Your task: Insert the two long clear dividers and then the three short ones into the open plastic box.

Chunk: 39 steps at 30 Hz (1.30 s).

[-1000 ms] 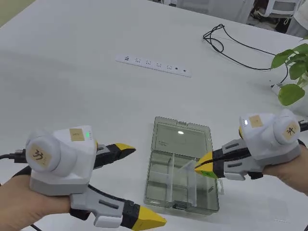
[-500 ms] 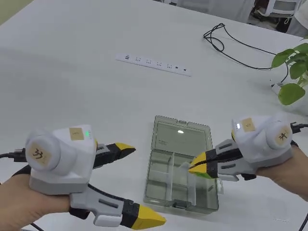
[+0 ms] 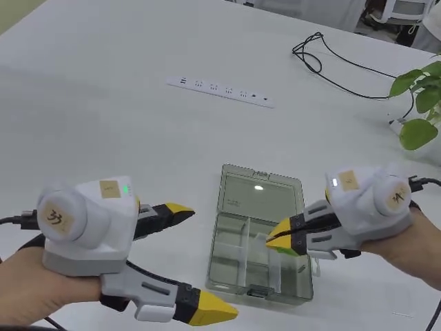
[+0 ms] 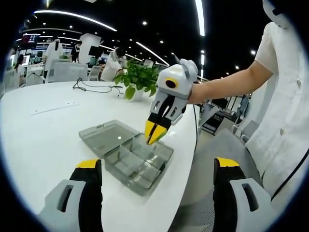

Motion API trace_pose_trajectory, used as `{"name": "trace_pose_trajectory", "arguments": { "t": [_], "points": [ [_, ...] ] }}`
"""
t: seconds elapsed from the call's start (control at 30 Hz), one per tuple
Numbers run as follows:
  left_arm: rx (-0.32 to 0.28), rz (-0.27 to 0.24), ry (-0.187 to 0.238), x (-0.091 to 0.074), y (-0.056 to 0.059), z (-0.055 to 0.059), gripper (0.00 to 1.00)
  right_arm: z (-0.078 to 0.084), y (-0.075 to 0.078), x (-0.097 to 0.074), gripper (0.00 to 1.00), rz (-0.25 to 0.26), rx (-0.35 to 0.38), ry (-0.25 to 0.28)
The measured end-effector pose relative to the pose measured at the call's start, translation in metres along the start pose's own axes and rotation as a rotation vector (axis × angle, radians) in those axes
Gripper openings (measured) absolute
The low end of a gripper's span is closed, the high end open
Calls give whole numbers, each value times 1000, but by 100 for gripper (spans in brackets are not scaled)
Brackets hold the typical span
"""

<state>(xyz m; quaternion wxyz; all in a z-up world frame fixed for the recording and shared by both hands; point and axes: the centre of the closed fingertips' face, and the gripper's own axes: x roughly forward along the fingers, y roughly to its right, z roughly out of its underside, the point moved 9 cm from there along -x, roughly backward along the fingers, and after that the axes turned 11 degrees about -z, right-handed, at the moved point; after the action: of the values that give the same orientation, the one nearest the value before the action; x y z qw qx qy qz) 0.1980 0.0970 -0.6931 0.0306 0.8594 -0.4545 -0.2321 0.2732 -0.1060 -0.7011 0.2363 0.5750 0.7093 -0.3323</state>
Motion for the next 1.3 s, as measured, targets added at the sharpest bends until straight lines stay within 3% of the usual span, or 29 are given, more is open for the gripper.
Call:
{"name": "trace_pose_trajectory", "arguments": {
  "t": [0.13,0.53,1.3],
  "points": [
    [-6,-3,4,0,-1,0,98,3,-2,1,2,4,-22,-43],
    [-5,1,4,0,0,0,98,-4,-1,-2,2,13,-21,-19],
    [-7,0,11,-1,2,0,98,-5,2,0,2,0,-12,-64]
  ]
}}
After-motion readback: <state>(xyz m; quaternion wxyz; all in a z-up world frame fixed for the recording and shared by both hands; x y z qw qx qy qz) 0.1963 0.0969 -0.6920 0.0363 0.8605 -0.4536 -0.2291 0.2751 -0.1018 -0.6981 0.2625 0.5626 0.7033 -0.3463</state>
